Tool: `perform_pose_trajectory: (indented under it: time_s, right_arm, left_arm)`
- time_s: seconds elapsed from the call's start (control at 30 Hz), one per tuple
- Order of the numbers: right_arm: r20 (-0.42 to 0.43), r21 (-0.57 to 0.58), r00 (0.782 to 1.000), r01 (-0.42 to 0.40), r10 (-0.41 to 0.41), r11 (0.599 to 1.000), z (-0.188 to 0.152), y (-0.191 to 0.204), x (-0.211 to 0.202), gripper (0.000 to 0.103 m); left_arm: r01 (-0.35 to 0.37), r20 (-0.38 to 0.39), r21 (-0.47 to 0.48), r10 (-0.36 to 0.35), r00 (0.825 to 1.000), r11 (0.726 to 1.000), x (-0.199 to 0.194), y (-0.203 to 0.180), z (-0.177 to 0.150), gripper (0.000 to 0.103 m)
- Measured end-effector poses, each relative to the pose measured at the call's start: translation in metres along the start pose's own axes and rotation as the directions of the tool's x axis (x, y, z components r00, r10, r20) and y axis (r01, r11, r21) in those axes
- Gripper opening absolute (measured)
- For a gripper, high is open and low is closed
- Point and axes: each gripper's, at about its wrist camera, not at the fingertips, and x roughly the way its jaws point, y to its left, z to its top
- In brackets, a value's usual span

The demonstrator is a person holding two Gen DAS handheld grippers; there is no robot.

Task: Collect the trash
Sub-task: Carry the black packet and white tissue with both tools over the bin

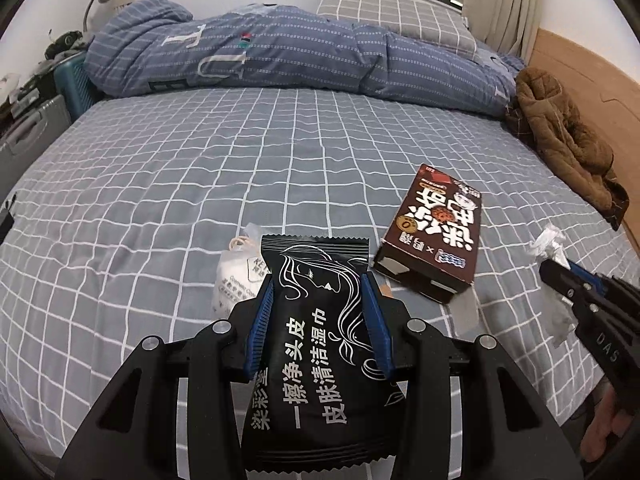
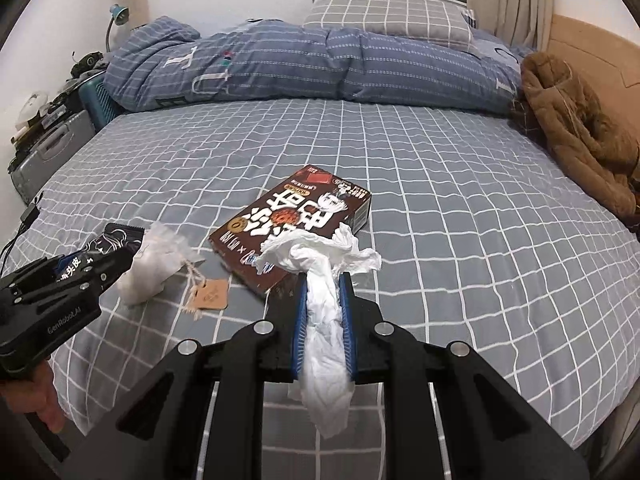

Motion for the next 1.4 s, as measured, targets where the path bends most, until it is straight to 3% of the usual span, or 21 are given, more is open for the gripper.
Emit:
perform_pose_trajectory:
  time_s: [1.4]
  right_arm:
    - [0.004, -0.006, 0.998, -0.057, 0.057, 0.998, -0.066, 0.029, -0.085, 0.015]
  left_arm:
    - [0.035, -0.035, 0.029, -0.034, 0.999, 0.999, -0.077, -0.024, -0.098, 0.042]
